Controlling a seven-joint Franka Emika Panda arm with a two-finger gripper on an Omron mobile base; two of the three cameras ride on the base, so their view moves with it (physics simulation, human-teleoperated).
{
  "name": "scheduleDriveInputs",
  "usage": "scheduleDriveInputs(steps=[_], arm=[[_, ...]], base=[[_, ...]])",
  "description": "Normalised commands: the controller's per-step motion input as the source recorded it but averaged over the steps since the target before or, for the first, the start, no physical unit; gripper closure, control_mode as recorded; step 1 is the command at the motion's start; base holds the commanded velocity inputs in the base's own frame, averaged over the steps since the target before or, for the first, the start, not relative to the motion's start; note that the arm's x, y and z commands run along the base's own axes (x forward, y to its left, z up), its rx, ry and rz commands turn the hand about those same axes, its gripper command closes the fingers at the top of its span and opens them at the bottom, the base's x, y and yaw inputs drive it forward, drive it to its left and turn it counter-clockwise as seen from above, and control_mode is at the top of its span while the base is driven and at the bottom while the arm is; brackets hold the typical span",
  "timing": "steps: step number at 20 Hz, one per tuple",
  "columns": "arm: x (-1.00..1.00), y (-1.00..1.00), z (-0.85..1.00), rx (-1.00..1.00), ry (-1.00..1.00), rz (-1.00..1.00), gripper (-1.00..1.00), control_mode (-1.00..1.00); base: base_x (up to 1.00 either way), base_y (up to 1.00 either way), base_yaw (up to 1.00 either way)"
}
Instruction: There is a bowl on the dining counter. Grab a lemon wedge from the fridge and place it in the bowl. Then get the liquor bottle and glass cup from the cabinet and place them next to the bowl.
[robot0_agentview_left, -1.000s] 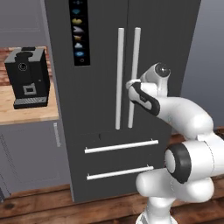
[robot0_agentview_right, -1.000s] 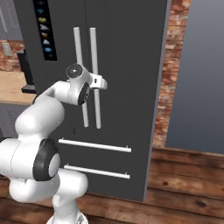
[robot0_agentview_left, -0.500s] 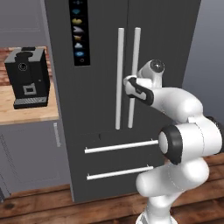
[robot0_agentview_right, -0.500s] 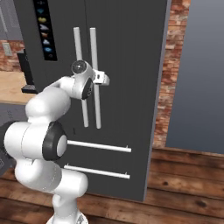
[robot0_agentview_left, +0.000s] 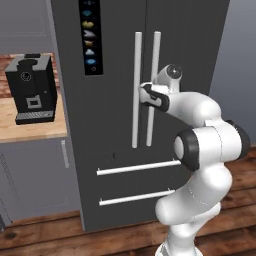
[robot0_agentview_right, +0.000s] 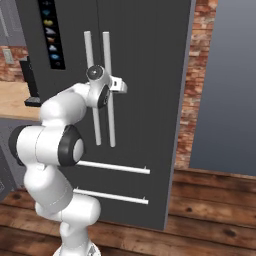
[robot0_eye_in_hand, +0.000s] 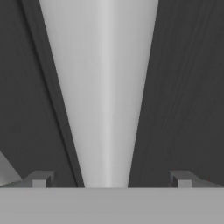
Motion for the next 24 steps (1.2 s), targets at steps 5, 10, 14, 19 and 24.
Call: scheduleDriveInputs(steps=[5,10,14,19,24], arm=[[0.4,0.0,0.0,0.0,0.0,0.0,-1.0,-1.0],[0.39,0.0,0.0,0.0,0.0,0.0,-1.0,-1.0],[0.29,0.0,0.0,0.0,0.0,0.0,1.0,-1.0],[0.16,0.0,0.0,0.0,0.0,0.0,1.0,-1.0],[-0.11,-0.15,0.04,0.0,0.0,-0.04,1.0,-1.0]], base=[[0.0,0.0,0.0],[0.0,0.0,0.0],[0.0,0.0,0.0],[0.0,0.0,0.0],[0.0,0.0,0.0]])
